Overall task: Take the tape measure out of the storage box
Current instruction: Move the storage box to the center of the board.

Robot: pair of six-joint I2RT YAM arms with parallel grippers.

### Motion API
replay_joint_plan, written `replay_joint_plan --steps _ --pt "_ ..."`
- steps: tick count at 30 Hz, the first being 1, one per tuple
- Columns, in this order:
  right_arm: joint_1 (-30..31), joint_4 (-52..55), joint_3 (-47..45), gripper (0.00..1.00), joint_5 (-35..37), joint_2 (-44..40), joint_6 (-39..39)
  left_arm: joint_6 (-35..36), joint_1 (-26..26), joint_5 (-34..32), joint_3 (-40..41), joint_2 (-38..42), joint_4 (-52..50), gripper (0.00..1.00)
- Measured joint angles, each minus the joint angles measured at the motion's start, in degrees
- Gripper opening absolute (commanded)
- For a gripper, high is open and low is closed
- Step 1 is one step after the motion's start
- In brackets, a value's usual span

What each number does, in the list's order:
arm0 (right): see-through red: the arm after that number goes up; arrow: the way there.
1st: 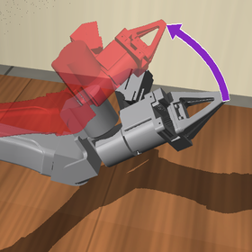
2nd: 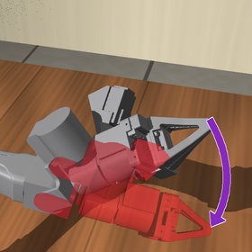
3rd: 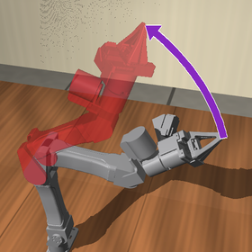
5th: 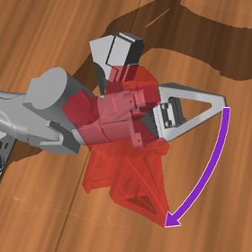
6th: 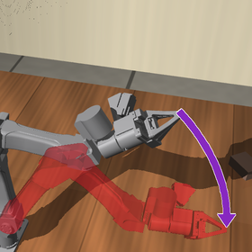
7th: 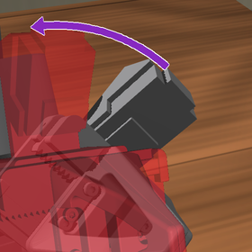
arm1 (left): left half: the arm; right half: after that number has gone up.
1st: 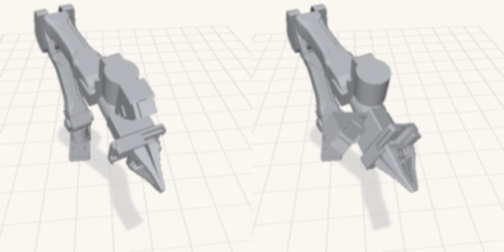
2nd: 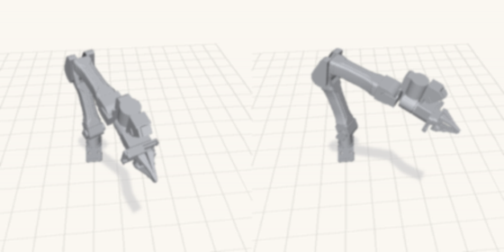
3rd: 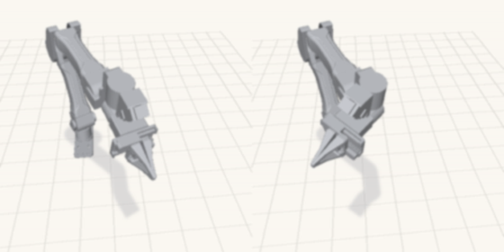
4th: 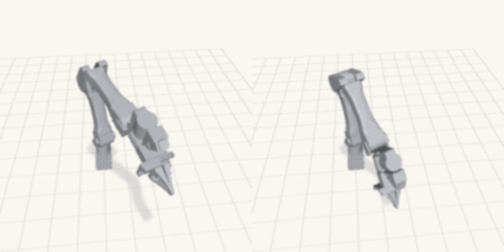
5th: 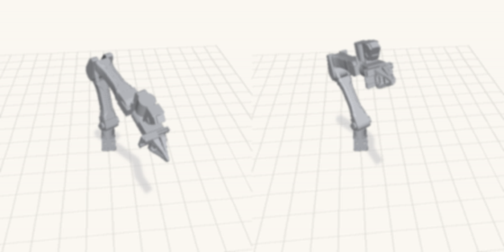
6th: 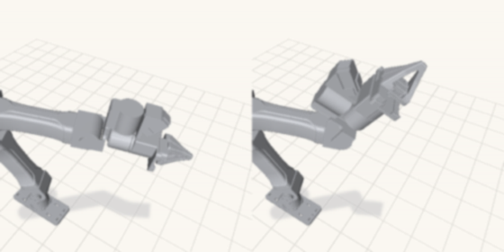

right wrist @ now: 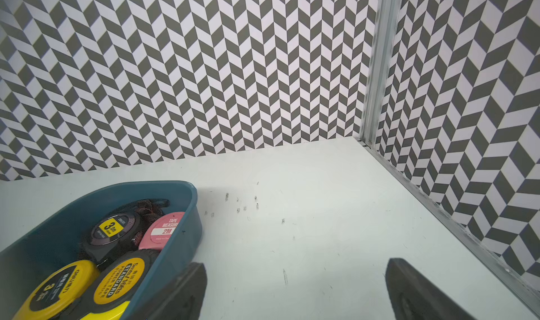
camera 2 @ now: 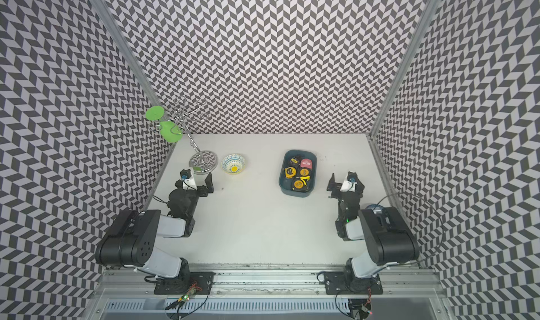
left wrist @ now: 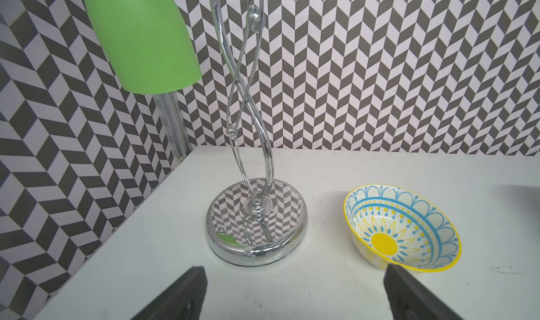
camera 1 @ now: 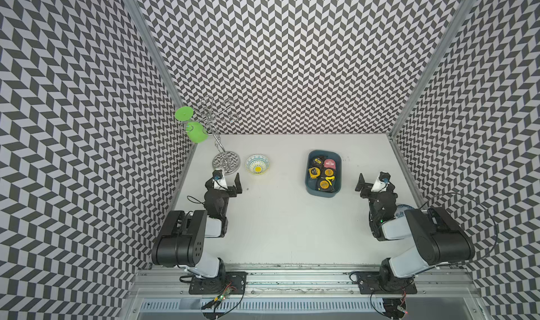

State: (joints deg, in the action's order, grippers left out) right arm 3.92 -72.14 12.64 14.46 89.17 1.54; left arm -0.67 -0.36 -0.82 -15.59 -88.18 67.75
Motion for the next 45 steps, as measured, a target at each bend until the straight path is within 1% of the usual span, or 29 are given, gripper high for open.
replay_joint_plan --steps 13,15,17,18,20,22,25,27,32,35,37,39,41,43,45 --pt "0.0 -0.2 0.0 1.00 -0.4 0.0 -0.2 0.1 0.0 0.0 0.0 0.0 -0.2 1.00" --pt "0.0 1.8 0.4 0.99 -1.0 -1.2 -0.5 0.2 -0.2 0.0 -1.0 0.6 -3.1 1.00" --pt "0.0 8.0 2.7 1.00 -1.3 -4.5 -0.3 0.3 -0.4 0.0 -3.8 1.6 -8.6 1.00" --pt "0.0 13.1 5.2 0.99 -1.5 -6.7 0.3 0.4 -0.4 0.0 -5.9 2.3 -11.7 1.00" --pt "0.1 21.7 11.1 1.00 -2.6 -9.4 1.8 0.3 -0.7 0.1 -9.1 4.0 -16.4 1.00" --pt "0.1 29.6 18.4 1.00 -5.6 -9.7 3.3 -0.1 -1.0 0.2 -11.6 6.1 -20.9 1.00" --pt "0.2 40.3 28.3 1.00 -11.4 -7.4 5.3 -0.7 -1.9 0.9 -14.7 7.8 -27.3 1.00" --pt "0.2 46.8 34.2 1.00 -15.2 -4.0 6.7 -1.6 -2.7 2.0 -16.4 8.2 -31.6 1.00" --pt "0.3 60.2 43.6 0.99 -22.8 5.1 9.8 -4.5 -4.5 6.2 -18.2 9.0 -40.0 1.00" --pt "0.4 66.1 46.8 0.95 -26.1 9.5 11.2 -6.7 -6.0 9.8 -19.1 9.4 -43.6 1.00" --pt "0.4 68.7 47.7 0.90 -27.8 11.4 12.1 -7.9 -7.2 11.9 -19.2 9.9 -45.1 1.00" --pt "0.4 71.0 48.6 0.83 -29.3 13.1 12.8 -9.1 -8.3 13.6 -19.2 10.6 -46.4 1.00" --pt "0.4 72.0 49.3 0.73 -30.7 14.7 13.5 -10.2 -9.2 15.1 -19.2 11.4 -47.0 1.00" --pt "0.4 72.8 49.8 0.64 -31.7 15.8 14.2 -11.2 -9.6 16.2 -19.1 12.2 -47.2 1.00" --pt "0.4 73.4 50.3 0.58 -32.7 16.6 14.9 -11.9 -9.6 16.8 -19.1 13.1 -47.4 1.00"
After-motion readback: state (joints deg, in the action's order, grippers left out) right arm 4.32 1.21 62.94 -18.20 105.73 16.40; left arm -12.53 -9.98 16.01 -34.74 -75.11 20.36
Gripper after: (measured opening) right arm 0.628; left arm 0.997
